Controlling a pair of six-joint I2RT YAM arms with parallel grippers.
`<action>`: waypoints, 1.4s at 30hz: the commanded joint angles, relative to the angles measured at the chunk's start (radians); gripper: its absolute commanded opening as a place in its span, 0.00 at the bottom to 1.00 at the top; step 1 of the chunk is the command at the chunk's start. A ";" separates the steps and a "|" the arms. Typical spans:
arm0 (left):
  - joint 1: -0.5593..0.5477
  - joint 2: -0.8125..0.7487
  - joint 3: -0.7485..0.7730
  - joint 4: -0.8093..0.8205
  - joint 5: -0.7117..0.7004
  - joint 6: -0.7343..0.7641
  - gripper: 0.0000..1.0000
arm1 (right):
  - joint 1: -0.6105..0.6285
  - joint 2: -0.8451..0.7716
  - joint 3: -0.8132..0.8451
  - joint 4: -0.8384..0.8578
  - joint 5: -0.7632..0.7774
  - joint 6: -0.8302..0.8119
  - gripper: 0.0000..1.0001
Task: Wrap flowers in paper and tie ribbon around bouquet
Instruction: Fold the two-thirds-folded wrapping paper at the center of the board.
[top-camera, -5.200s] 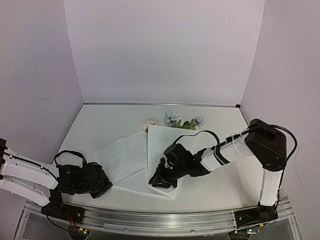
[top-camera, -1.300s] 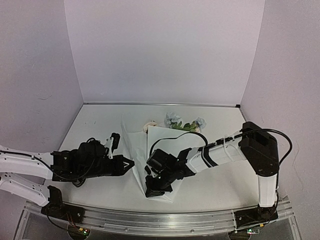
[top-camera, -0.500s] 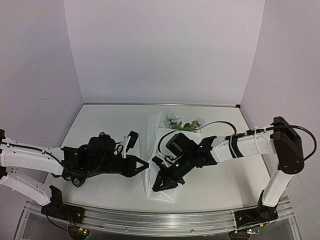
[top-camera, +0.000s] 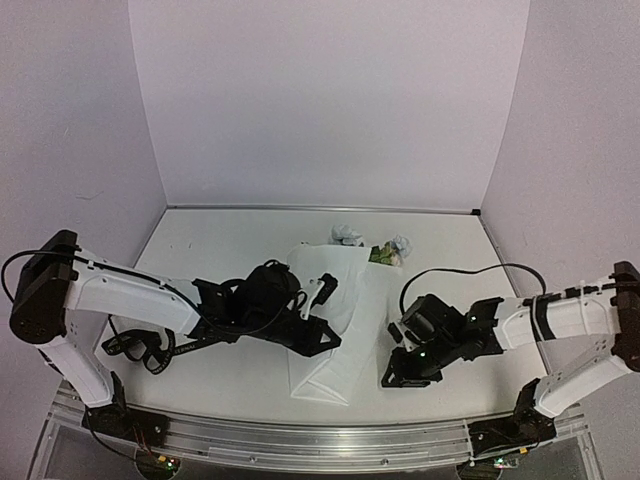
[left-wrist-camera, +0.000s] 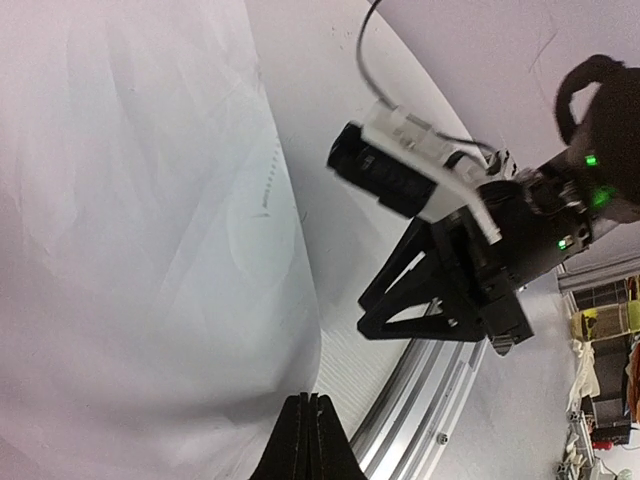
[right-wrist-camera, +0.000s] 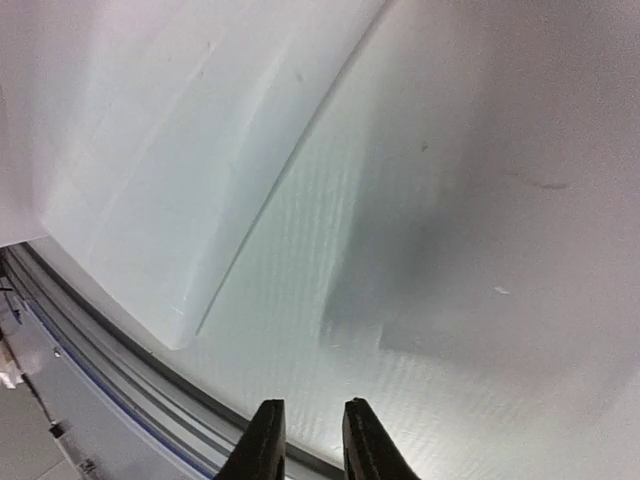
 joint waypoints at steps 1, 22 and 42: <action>-0.004 0.076 0.087 -0.039 0.051 0.040 0.00 | -0.015 -0.158 -0.050 0.001 0.239 0.009 0.31; -0.004 0.238 0.186 -0.045 0.112 0.070 0.00 | -0.248 0.077 0.245 0.115 0.103 0.114 0.74; -0.003 0.264 0.206 -0.038 0.146 0.086 0.02 | -0.286 0.249 0.278 0.224 0.084 0.189 0.00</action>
